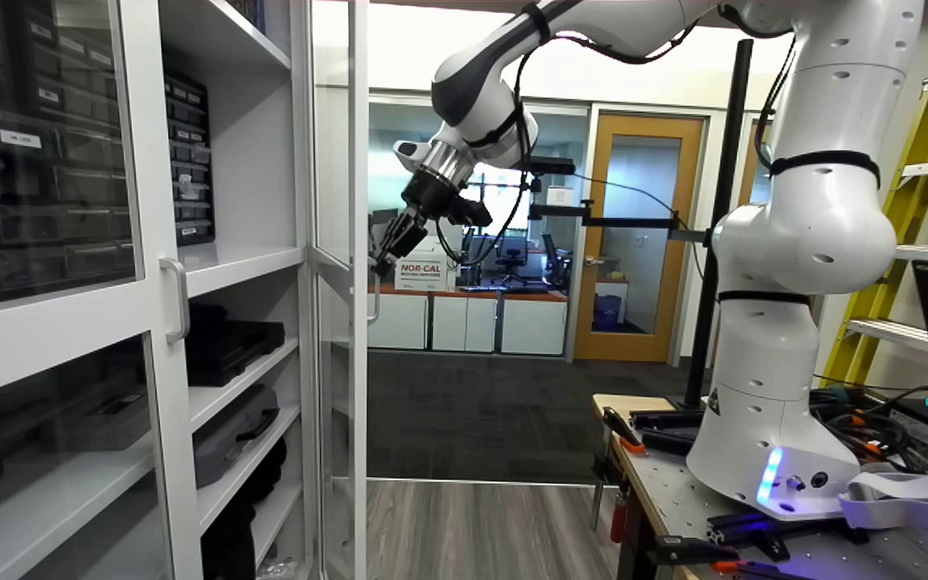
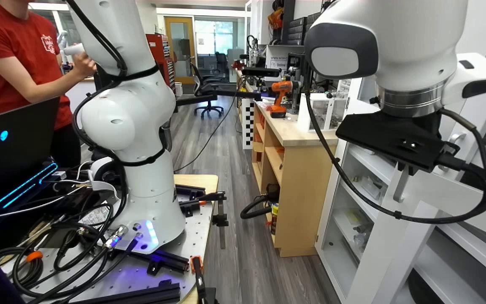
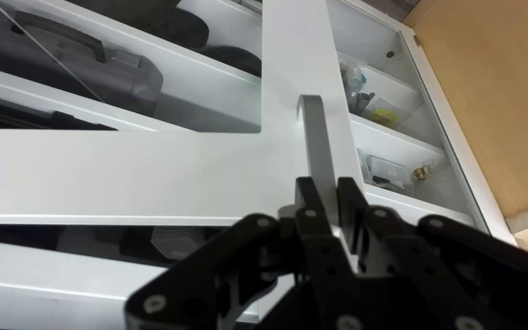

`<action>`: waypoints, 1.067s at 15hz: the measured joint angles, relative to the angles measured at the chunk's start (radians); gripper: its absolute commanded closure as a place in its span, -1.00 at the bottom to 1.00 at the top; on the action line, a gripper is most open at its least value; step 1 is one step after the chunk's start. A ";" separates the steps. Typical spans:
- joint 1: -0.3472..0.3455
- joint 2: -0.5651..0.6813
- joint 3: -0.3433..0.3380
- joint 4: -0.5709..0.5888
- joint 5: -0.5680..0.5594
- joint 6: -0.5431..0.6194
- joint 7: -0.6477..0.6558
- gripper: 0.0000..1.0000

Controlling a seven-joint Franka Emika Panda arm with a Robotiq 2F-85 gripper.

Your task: Close the door of the cabinet

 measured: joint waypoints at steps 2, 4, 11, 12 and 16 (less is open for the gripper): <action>0.003 0.017 0.018 0.013 0.012 0.023 0.026 0.91; 0.009 0.038 0.031 0.031 0.026 0.037 0.039 0.91; 0.038 0.148 0.065 0.146 0.096 0.067 0.059 0.91; 0.041 0.169 0.071 0.169 0.105 0.071 0.064 0.91; 0.053 0.263 0.094 0.280 0.121 0.083 0.106 0.91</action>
